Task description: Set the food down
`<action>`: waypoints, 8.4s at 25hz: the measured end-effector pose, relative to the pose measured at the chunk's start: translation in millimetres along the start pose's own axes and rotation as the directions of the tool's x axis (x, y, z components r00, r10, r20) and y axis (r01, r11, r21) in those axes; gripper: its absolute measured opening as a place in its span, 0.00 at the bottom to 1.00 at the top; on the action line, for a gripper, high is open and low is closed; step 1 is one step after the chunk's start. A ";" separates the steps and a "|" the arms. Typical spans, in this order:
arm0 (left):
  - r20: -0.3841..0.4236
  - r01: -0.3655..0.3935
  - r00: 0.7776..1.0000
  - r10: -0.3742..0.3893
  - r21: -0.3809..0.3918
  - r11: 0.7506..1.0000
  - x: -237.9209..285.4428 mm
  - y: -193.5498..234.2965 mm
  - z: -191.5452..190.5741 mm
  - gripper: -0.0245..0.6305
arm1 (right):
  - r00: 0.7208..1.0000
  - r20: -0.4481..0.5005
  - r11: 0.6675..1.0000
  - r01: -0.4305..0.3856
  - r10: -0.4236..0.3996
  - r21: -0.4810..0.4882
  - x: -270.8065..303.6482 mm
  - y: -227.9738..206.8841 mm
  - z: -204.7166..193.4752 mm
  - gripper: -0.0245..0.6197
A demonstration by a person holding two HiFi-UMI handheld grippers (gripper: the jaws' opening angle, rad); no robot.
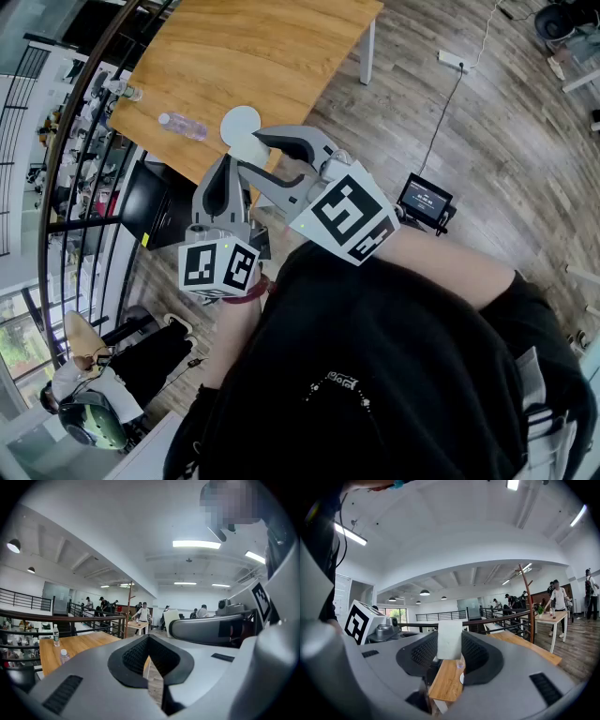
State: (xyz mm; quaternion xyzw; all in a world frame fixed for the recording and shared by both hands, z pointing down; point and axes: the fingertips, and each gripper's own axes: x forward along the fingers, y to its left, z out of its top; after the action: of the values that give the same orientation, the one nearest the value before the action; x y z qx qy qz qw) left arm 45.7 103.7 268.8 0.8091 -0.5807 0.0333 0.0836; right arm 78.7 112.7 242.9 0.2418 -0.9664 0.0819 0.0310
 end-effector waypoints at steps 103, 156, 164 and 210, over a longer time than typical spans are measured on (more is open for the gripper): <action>-0.041 0.048 0.998 -0.052 -0.090 0.995 46.2 188.7 -2.8 0.05 | 0.994 -0.112 0.999 0.005 0.000 0.047 198.9 -9.2 -12.6 0.30; -0.176 -0.110 0.981 0.076 -0.195 0.975 80.5 294.1 -53.7 0.05 | 0.939 -0.297 0.983 -0.149 0.174 0.107 315.5 -54.8 -60.0 0.30; -0.213 -0.118 0.975 0.070 -0.223 0.968 84.6 296.5 -73.5 0.05 | 0.927 -0.327 0.979 -0.144 0.184 0.141 320.6 -58.3 -80.8 0.30; -0.302 -0.208 0.947 0.111 -0.310 0.928 74.2 317.3 -127.1 0.05 | 0.861 -0.471 0.974 -0.103 0.189 0.203 343.8 -74.8 -172.7 0.30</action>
State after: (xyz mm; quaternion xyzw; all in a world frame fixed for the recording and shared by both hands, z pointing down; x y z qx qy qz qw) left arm -224.8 -42.3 435.7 0.7194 -0.6247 0.0535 0.2991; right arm -185.3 -81.3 457.9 0.1409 -0.9321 0.2248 0.2465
